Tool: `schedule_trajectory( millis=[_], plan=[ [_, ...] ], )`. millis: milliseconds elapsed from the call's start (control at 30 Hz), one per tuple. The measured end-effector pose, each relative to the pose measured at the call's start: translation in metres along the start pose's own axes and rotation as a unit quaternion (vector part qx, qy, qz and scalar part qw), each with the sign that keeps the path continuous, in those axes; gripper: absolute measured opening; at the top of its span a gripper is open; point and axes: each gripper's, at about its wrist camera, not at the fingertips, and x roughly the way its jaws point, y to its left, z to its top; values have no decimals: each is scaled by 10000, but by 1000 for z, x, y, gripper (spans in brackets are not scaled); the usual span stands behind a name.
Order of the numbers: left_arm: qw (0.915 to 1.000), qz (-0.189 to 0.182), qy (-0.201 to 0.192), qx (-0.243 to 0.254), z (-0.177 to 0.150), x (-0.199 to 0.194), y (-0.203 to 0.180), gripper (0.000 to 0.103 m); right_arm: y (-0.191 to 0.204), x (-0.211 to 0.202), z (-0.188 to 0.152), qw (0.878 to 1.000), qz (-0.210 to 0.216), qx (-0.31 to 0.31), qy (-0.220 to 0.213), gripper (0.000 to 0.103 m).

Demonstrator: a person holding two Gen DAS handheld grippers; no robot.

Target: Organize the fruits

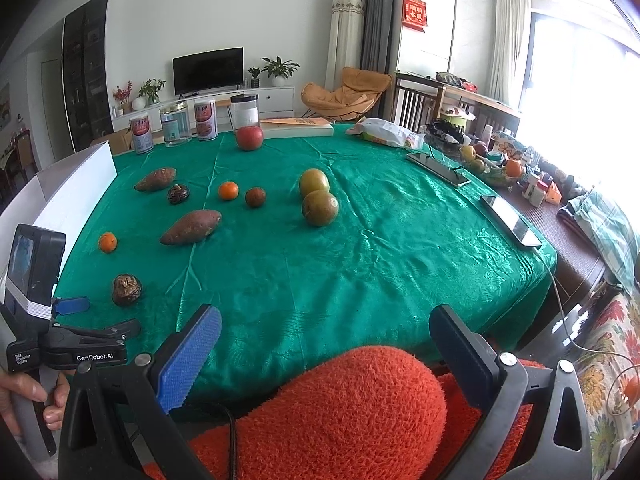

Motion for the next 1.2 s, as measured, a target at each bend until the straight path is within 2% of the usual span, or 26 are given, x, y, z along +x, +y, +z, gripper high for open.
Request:
schedule_trajectory(
  millis=[100, 267, 367, 433, 667, 1200],
  plan=[
    [9998, -98, -89, 152, 0, 0, 3, 99, 0, -1, 0, 10000, -7, 5, -7, 103],
    [9992, -292, 118, 238, 7, 1, 7, 97, 0, -1, -1, 10000, -6, -1, 6, 103],
    [9963, -820, 70, 242, 9, -3, 8, 97, 1, -2, -2, 10000, -4, -16, -14, 103],
    [9948, -979, -8, 266, 13, -6, 5, 97, 2, -1, -2, 10000, 5, -20, -7, 103],
    [9950, -945, -81, 323, 23, -2, 0, 97, 1, -1, -3, 10000, 1, 0, 13, 103],
    [9956, -873, -79, 319, 23, -2, 5, 97, 1, 0, -4, 10000, 20, 23, 49, 103]
  ],
)
